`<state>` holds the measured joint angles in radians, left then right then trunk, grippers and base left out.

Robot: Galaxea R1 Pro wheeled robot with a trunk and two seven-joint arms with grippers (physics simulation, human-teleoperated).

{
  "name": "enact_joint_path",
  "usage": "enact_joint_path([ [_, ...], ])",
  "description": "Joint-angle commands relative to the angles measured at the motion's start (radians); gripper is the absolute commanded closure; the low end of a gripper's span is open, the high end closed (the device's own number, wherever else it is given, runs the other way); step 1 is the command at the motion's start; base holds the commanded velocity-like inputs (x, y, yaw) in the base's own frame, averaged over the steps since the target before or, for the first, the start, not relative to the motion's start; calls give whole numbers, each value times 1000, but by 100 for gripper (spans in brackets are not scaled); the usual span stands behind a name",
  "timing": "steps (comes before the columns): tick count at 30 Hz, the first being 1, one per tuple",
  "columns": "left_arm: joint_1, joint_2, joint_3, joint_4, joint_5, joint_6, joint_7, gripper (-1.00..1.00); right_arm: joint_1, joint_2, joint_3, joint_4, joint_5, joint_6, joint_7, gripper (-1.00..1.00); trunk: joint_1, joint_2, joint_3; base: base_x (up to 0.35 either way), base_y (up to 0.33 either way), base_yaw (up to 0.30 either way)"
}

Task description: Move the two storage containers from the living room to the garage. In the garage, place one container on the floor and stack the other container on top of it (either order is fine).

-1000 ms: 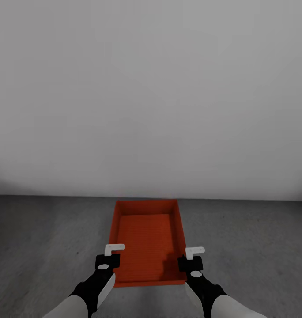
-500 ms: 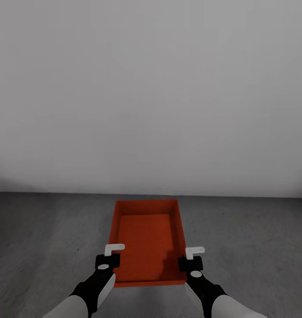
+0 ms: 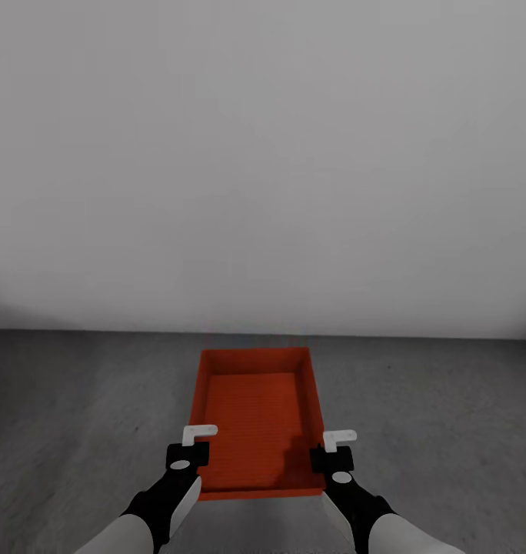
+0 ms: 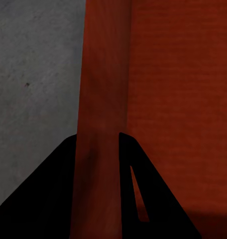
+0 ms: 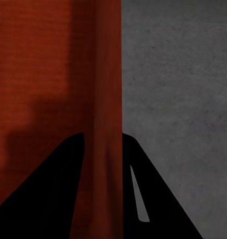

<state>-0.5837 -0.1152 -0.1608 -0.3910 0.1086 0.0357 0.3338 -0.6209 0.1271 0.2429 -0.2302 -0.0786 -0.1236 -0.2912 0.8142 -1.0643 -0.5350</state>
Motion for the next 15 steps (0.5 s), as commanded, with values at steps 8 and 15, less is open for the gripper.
enact_joint_path([
  [8, -1, 12, 9, -5, -12, -70, 11, 100, 0, 0, -10, 2, -16, -2, 4, 100, 0, -1, -14, 0, 0, 0],
  [15, -1, 11, 10, -5, -12, -70, 11, 100, 0, -1, -10, 2, -16, -2, 4, 100, 0, -1, -25, 0, 0, 0],
])
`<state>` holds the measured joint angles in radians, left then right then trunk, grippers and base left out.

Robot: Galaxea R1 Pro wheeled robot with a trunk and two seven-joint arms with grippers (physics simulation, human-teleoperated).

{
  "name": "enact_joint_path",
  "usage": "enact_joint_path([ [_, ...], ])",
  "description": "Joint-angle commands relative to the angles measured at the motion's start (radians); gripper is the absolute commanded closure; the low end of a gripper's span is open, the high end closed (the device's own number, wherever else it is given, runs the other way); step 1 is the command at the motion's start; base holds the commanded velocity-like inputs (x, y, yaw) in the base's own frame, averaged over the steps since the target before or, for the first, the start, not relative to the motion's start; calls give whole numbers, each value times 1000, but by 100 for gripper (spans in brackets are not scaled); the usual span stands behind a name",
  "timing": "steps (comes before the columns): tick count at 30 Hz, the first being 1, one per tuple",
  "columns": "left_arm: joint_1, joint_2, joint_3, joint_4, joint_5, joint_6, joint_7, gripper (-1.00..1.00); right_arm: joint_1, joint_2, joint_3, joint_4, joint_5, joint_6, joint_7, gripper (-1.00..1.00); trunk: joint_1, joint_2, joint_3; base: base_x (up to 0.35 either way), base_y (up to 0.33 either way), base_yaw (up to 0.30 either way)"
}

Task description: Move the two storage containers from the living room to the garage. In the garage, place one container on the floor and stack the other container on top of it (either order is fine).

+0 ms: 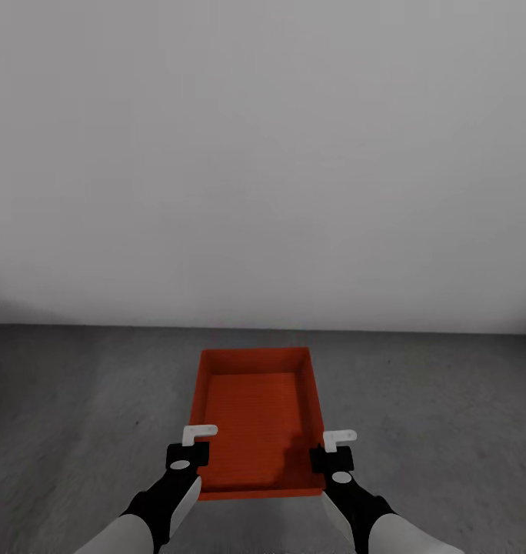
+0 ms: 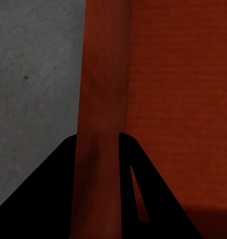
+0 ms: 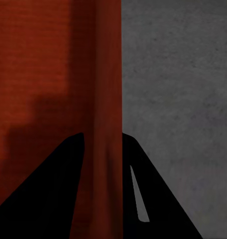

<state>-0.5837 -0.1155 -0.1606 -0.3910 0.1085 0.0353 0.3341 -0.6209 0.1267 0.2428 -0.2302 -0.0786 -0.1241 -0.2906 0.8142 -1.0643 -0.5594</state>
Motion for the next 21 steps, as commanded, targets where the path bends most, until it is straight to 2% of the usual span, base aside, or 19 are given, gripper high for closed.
enact_joint_path([
  [1, -1, 12, 9, -5, -12, -70, 10, 100, 0, 0, -10, 2, -17, -1, 4, 100, 0, -1, -3, 0, 0, 0],
  [21, -1, 12, 10, -4, -12, -69, 10, 100, 0, -1, -10, 2, -16, -2, 4, 100, 0, -1, -35, 0, 0, 0],
])
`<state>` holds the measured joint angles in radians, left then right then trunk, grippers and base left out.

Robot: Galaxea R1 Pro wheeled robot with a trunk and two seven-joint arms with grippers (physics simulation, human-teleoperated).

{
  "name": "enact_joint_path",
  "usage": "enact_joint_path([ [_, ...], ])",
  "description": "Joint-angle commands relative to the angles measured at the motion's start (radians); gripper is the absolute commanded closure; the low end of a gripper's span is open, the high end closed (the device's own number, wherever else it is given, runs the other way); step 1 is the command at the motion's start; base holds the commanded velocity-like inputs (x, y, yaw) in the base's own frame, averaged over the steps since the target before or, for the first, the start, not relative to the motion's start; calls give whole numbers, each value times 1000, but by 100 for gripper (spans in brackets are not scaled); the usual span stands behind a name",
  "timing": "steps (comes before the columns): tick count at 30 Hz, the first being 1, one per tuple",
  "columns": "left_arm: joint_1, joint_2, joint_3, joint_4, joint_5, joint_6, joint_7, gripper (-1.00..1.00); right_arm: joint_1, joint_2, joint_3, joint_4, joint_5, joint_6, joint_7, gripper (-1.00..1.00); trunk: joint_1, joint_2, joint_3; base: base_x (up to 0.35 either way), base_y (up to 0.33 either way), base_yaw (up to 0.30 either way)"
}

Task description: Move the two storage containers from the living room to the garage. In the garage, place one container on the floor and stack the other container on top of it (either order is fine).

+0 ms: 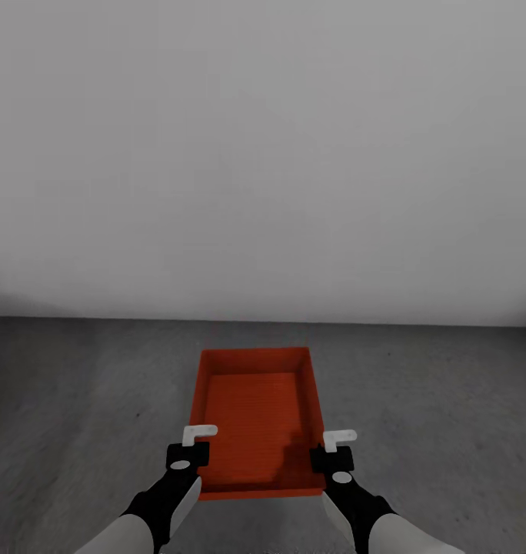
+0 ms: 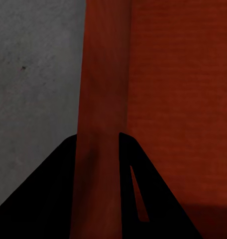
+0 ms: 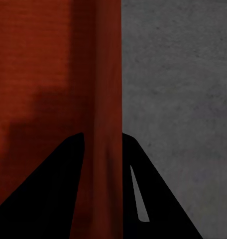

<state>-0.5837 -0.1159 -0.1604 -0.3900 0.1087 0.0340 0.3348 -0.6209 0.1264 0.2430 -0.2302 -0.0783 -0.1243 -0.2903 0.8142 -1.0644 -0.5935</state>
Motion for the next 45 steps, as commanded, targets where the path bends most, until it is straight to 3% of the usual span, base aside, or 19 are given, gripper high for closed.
enact_joint_path([
  [1, -1, 13, 10, -5, -12, -68, 9, 100, 0, 0, -10, 2, -17, -1, 3, 100, 0, -1, -3, 0, 0, 0],
  [10, -1, 12, 10, -6, -12, -69, 7, 100, 0, -2, -7, 0, -15, -4, 3, 100, 0, -1, -13, 0, 0, 0],
  [45, -1, 7, 11, -6, -8, -68, 15, 100, 0, -2, -5, 0, -14, -3, 0, 100, 0, -1, -13, 0, 0, 0],
])
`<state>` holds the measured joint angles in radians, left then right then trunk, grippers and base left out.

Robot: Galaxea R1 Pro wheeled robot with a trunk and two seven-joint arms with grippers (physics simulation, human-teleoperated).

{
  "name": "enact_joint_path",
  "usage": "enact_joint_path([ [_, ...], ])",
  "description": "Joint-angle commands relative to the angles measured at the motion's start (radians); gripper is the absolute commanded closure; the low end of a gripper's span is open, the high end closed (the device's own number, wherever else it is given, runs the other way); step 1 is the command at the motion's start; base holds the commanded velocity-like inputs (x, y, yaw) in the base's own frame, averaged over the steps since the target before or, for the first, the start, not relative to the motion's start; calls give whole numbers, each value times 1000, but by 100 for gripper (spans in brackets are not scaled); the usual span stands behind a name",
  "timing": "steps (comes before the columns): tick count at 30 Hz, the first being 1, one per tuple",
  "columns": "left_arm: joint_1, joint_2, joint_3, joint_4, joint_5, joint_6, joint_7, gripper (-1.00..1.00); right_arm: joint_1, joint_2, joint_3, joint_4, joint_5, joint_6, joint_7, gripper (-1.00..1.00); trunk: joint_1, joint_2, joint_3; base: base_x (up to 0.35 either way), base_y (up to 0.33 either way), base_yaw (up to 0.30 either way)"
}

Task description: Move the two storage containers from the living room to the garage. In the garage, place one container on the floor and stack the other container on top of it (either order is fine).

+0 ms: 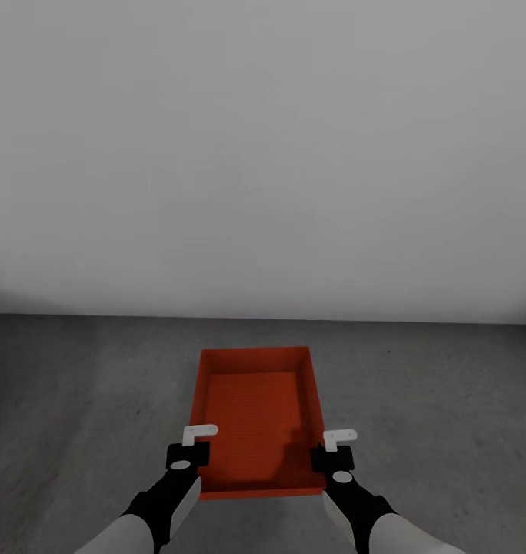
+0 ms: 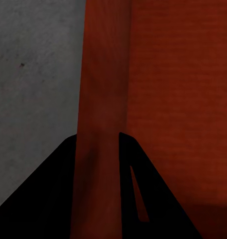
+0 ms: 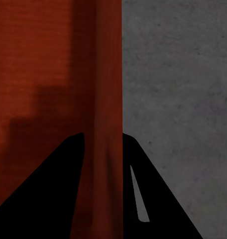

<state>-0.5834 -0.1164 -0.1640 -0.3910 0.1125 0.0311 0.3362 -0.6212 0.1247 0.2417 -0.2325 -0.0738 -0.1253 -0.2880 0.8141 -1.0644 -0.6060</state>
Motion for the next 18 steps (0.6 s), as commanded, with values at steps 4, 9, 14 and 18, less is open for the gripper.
enact_joint_path([
  [4, -1, 7, 14, -6, -11, -65, 15, 100, 0, -1, -4, 2, -18, -2, -2, 100, 0, -1, -1, 0, 0, 0],
  [9, -1, 5, 14, -8, -12, -65, 15, 100, 0, -1, -4, 2, -18, -2, -1, 100, 0, -1, -1, 0, 0, 0],
  [14, -1, 4, 14, -8, -13, -65, 14, 100, 0, -2, -4, 2, -18, -2, -1, 100, 15, -29, -13, 0, 0, 0],
  [18, -1, 4, 13, -8, -13, -65, 8, 100, 0, -3, -4, 2, -18, -2, -1, 100, 31, -57, -26, 0, 0, 0],
])
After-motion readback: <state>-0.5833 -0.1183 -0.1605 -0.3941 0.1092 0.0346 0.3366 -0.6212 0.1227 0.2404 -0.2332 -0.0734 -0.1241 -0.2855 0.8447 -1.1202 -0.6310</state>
